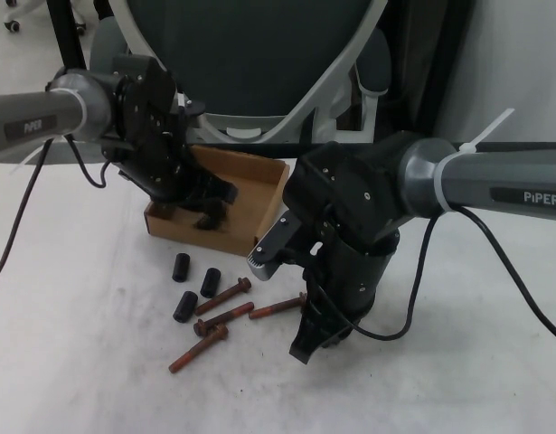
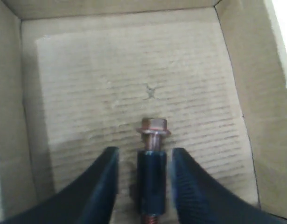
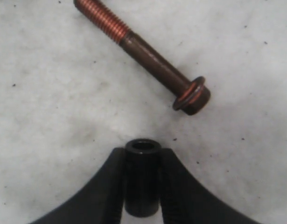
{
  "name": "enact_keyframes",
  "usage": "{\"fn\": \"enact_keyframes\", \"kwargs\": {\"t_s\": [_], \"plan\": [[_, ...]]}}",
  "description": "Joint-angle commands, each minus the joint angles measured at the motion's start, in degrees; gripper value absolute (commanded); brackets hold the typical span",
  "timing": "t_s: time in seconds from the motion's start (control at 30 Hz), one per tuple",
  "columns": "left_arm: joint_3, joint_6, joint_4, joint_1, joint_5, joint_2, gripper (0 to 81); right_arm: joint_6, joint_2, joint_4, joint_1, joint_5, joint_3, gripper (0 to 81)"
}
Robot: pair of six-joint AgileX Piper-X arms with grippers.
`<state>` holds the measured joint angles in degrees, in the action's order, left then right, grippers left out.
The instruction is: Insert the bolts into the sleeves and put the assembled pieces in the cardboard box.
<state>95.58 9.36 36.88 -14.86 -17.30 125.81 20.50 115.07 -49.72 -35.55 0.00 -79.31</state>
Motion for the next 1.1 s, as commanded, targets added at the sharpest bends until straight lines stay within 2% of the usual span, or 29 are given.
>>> {"fn": "enact_keyframes", "kwargs": {"t_s": [0.0,0.4,0.53,0.87,1.07], "plan": [[1.02,-0.01,-0.21,0.25,-0.44,-1.62,46.2,0.11,-0.12,-0.45,0.19,-0.33,-0.74,0.2],[1.02,1.45,0.37,0.46,-0.44,-7.08,46.2,-1.5,-0.12,0.19,0.19,-0.33,-0.74,0.2],[-0.3,1.45,0.62,0.46,-3.32,-9.76,46.2,-1.62,-0.73,0.52,0.19,-1.0,0.14,0.2],[-8.12,4.91,4.23,0.31,-3.48,-15.77,46.2,-4.1,-9.89,9.44,0.19,-2.9,10.1,0.2],[-12.21,7.7,7.36,-2.09,-3.82,-18.52,46.2,-7.22,-17.29,14.76,-0.23,-4.28,16.52,0.2]]}}
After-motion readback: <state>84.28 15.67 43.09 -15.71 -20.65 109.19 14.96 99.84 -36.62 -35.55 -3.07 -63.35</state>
